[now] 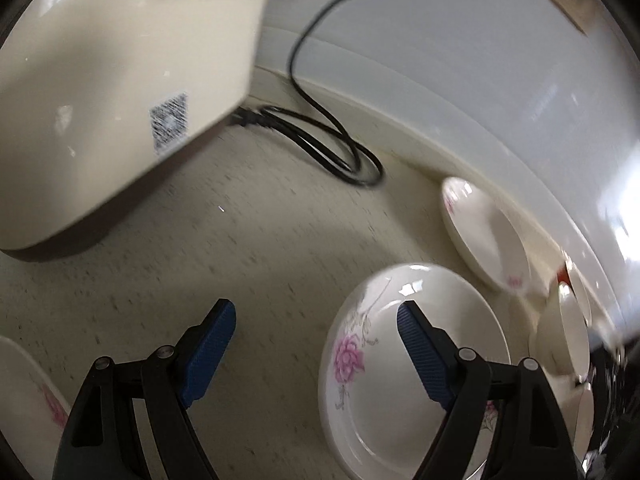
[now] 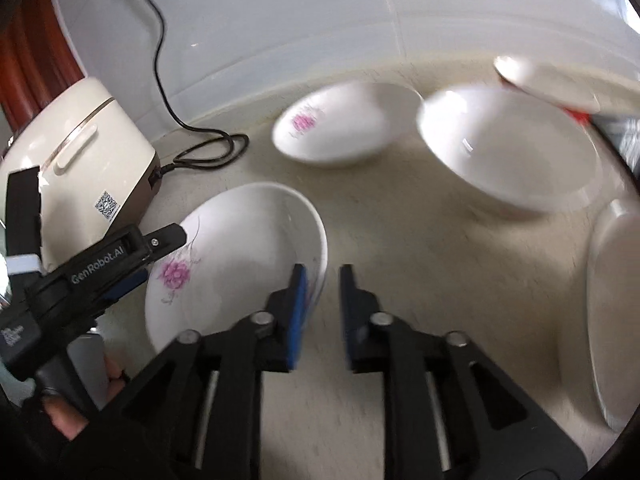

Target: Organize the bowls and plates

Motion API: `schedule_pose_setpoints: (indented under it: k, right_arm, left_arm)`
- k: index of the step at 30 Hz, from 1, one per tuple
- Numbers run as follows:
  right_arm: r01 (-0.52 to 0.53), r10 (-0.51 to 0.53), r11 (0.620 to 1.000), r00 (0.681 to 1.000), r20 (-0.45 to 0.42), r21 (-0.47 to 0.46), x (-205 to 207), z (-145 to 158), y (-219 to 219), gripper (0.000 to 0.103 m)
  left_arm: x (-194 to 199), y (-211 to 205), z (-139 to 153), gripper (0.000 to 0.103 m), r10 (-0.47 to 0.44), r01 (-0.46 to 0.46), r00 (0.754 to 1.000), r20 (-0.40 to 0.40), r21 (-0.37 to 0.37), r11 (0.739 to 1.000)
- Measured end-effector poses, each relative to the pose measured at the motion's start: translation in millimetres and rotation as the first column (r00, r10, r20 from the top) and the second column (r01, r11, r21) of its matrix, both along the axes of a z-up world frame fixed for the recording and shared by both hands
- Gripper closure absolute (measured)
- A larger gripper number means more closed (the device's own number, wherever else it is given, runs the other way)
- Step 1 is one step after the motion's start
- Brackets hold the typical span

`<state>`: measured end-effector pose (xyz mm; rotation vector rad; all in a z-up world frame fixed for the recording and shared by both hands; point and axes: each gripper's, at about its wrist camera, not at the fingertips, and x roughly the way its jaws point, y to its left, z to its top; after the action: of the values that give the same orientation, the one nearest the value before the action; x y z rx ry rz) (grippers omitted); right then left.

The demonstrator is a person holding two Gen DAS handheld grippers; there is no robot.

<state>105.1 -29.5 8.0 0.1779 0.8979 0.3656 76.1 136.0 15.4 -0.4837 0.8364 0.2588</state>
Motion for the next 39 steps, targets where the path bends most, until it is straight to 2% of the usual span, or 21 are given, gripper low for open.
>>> schedule_pose_setpoints:
  k: [3, 5, 10, 12, 13, 14, 16, 22, 30, 39]
  right_arm:
    - [-0.025, 0.029, 0.997, 0.999, -0.043, 0.073, -6, -4, -7, 0.064]
    - [-0.045, 0.05, 0.994, 0.997, -0.052, 0.096, -5, -7, 0, 0.064]
    - [-0.063, 0.066, 0.995, 0.997, -0.036, 0.075, -8, -6, 7, 0.064]
    - [-0.062, 0.066, 0.994, 0.997, -0.037, 0.092, -7, -7, 4, 0.064]
    - [-0.065, 0.069, 0.994, 0.997, -0.035, 0.092, -7, -7, 3, 0.066]
    - [-0.073, 0.075, 0.994, 0.997, -0.032, 0.078, -8, -7, 5, 0.078]
    - [-0.063, 0.064, 0.997, 0.998, -0.02, 0.043, -9, -7, 6, 0.078]
    - [-0.003, 0.003, 0.999, 1.0, -0.003, 0.054, -9, -6, -8, 0.081]
    - [-0.004, 0.003, 0.999, 1.0, 0.026, 0.049, -14, 0, -10, 0.081]
    - [0.001, -0.003, 0.998, 0.999, 0.035, 0.061, -16, 5, -12, 0.081]
  left_arm:
    - [-7, 0, 1, 0.02, 0.007, -0.007, 1.0, -0.007, 0.026, 1.0]
    - [-7, 5, -1, 0.02, 0.01, -0.01, 1.0, -0.009, 0.01, 1.0]
    - [-5, -2, -1, 0.021, -0.016, 0.017, 1.0, -0.022, 0.065, 0.998]
    - [-5, -8, -1, 0.029, -0.041, 0.044, 0.999, -0.034, 0.1, 0.994]
    - [-5, -12, -1, 0.043, -0.055, 0.059, 0.998, -0.038, 0.116, 0.992]
    - [-4, -17, -1, 0.074, -0.091, 0.095, 0.995, -0.034, 0.12, 0.988]
    - [-4, -20, -1, 0.082, -0.134, 0.134, 0.991, -0.015, 0.074, 0.988]
    - [-4, -29, -2, 0.084, -0.176, 0.175, 0.984, 0.018, 0.058, 0.983]
    - [-10, -25, 3, 0.084, -0.166, 0.164, 0.985, 0.039, 0.036, 0.986]
    - [-13, -27, 6, 0.084, -0.168, 0.165, 0.985, 0.05, 0.049, 0.985]
